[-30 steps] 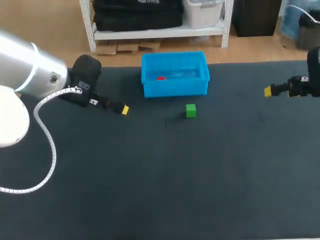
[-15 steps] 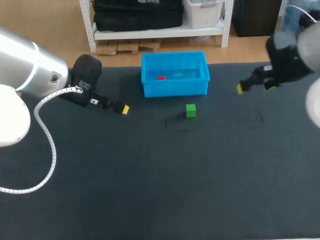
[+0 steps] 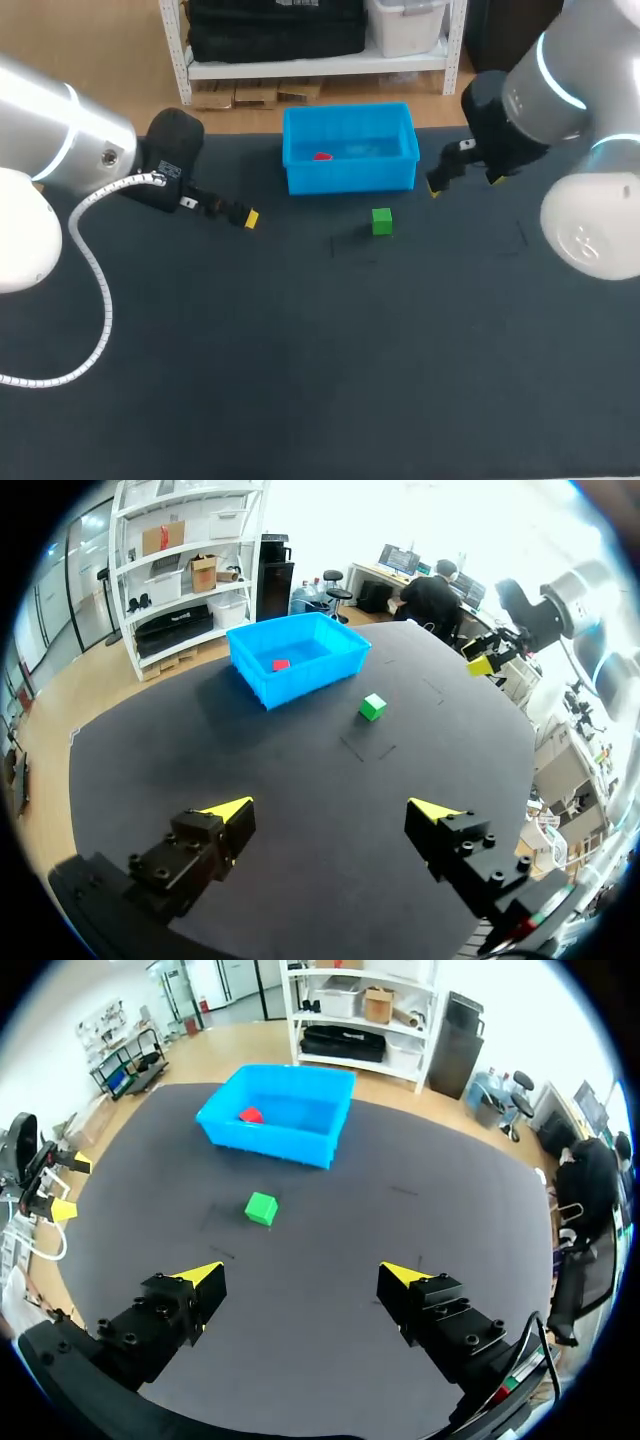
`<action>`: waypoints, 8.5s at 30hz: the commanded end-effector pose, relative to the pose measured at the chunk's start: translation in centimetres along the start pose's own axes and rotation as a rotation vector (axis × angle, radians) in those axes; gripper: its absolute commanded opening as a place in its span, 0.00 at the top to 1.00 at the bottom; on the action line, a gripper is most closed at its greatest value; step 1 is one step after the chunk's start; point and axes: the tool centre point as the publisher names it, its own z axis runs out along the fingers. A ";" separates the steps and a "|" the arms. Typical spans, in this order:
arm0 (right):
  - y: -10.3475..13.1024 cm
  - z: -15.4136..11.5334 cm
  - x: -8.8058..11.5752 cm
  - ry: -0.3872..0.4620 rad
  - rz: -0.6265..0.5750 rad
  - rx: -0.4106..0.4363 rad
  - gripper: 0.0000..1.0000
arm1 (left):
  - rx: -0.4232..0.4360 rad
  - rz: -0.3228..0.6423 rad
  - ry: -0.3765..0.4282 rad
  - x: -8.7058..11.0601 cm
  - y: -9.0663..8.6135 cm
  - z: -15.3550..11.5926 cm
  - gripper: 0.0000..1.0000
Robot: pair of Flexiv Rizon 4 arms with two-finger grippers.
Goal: Use the left arm to pick the red cube and place it into the blue plastic box first, then use the right arm to grasp the green cube and put it into the same blue plastic box after the first action is fully finished.
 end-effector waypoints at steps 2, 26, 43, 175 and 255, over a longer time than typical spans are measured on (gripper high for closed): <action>0.2 -0.2 0.3 -0.007 0.002 0.110 0.00 | 0.008 0.002 -0.004 0.1 0.2 0.0 0.00; 2.9 1.2 -0.5 0.199 0.186 0.147 0.00 | 0.008 0.002 -0.004 0.1 0.2 0.0 0.00; 5.5 5.6 -0.9 0.224 0.250 0.091 0.00 | 0.008 0.002 -0.004 0.1 0.2 0.0 0.00; 6.2 2.8 -8.2 -0.009 0.172 -0.020 1.00 | 0.008 0.002 -0.004 0.1 0.2 0.0 0.00; 2.1 16.1 -19.2 -0.138 0.152 -0.092 1.00 | 0.008 0.002 -0.004 0.1 0.2 0.0 0.00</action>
